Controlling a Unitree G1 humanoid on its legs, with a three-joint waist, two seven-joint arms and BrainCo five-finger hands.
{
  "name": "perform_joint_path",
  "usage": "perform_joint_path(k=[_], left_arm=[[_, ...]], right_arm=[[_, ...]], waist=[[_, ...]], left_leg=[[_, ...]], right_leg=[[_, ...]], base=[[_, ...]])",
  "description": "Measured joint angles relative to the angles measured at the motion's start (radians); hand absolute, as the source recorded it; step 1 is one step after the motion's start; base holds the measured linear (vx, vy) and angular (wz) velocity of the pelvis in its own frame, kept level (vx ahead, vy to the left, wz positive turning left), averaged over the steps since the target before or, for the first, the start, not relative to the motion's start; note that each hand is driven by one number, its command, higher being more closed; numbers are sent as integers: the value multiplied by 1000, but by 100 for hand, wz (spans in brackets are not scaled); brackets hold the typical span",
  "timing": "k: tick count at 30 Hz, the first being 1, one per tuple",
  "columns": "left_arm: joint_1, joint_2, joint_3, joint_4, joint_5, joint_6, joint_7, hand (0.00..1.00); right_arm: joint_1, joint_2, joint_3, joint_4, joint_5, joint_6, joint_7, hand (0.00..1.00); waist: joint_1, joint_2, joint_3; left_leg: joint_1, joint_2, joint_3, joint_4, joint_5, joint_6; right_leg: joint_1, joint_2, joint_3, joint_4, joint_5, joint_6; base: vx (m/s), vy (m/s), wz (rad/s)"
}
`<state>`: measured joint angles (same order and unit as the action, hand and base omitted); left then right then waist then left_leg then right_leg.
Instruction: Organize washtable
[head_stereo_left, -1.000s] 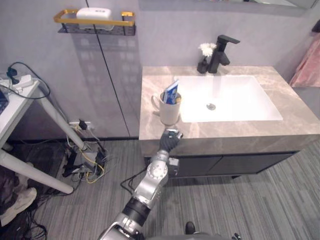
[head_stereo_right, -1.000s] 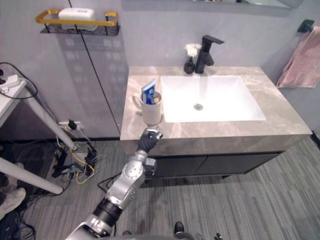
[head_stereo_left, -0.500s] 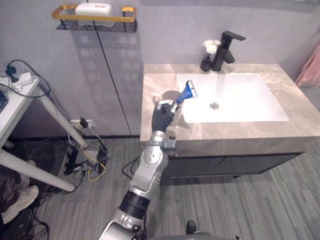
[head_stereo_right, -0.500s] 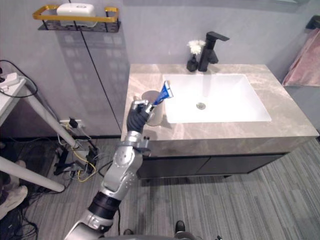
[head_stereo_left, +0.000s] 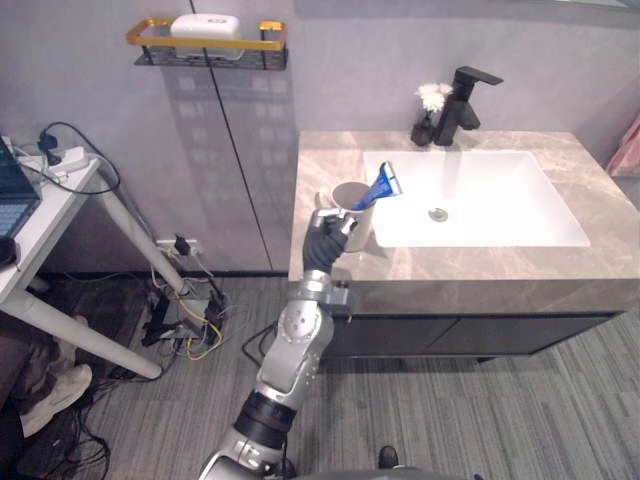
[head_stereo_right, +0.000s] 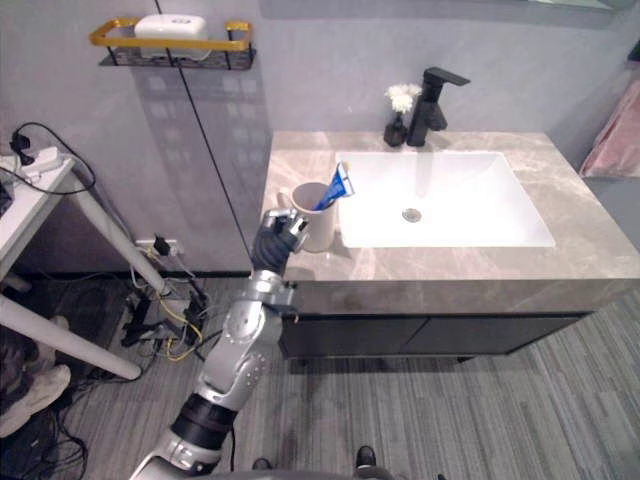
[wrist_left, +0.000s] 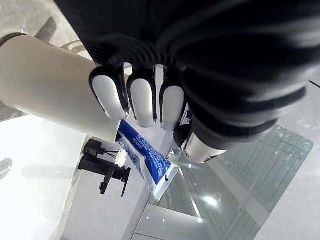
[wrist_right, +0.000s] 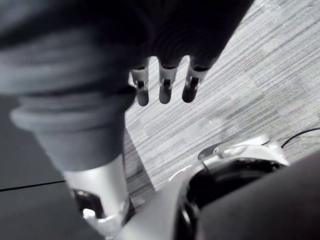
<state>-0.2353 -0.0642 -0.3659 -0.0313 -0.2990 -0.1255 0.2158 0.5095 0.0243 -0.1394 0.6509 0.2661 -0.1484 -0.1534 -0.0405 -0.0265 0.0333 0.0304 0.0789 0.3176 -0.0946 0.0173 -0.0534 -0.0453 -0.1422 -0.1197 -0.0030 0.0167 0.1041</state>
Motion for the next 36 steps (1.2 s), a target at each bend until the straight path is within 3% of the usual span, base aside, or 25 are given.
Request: perform_joint_path(k=[15, 36], left_arm=[[55, 10, -45, 48, 27, 10, -12, 100], [-113, -41, -10, 184, 96, 19, 36, 100]], right_arm=[[0, 1, -3, 0, 0, 0, -1, 0], [-2, 8, -4, -42, 0, -1, -1, 0]], waist=[[-1, 0, 0], [-2, -8, 49]], left_leg=[[0, -2, 2, 0, 0, 0], [-17, -2, 39, 1, -1, 0]], right_leg=[[-1, -1, 2, -1, 0, 0], [-54, 0, 42, 26, -1, 1]], base=[[-2, -1, 0], [-6, -2, -5]])
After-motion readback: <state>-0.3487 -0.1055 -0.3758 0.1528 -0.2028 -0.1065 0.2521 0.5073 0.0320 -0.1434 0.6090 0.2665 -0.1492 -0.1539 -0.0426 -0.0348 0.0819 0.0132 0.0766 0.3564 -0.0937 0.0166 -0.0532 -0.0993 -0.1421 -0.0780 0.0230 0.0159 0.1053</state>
